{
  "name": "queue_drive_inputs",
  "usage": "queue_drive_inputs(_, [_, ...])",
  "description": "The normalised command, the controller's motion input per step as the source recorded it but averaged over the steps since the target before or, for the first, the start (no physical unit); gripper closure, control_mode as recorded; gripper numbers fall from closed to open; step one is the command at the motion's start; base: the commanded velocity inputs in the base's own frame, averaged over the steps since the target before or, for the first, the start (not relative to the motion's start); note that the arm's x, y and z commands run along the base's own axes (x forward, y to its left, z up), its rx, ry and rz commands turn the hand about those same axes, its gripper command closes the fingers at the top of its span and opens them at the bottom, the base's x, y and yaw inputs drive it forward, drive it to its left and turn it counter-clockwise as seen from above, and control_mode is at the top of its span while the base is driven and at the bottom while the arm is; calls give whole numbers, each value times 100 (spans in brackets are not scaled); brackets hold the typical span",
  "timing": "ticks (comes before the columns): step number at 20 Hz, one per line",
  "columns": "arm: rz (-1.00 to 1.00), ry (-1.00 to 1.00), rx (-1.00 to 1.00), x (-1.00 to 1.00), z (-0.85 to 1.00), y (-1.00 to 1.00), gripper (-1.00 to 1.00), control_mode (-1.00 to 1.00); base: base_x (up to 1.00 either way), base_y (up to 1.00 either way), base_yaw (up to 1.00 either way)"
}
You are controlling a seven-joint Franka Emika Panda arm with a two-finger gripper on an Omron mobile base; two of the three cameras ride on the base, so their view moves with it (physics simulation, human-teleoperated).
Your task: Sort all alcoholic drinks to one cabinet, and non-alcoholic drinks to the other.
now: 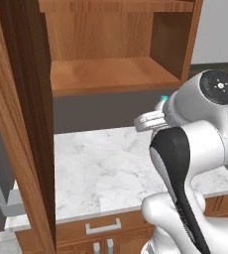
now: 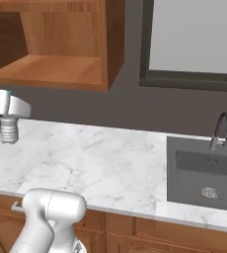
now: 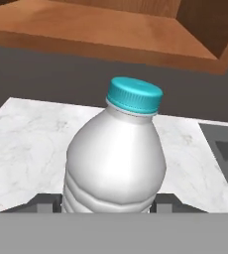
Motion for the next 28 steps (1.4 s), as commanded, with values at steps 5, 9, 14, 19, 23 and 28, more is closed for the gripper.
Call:
queue_drive_inputs(5, [0, -6, 11, 5, 61, 5, 100, -100, 0, 0, 0])
queue_drive_inputs(9, [0, -7, 9, 20, 34, 23, 100, -100, 0, 0, 0])
queue_drive_inputs(14, [1, -7, 13, 46, 26, 18, 100, -100, 0, 0, 0])
queue_drive_inputs(19, [5, -2, 13, 55, 17, 21, 100, -100, 0, 0, 0])
queue_drive_inputs(23, [5, -12, 10, 32, 13, 20, 100, -100, 0, 0, 0])
queue_drive_inputs(28, [4, -18, 9, 39, 15, 13, 100, -100, 0, 0, 0])
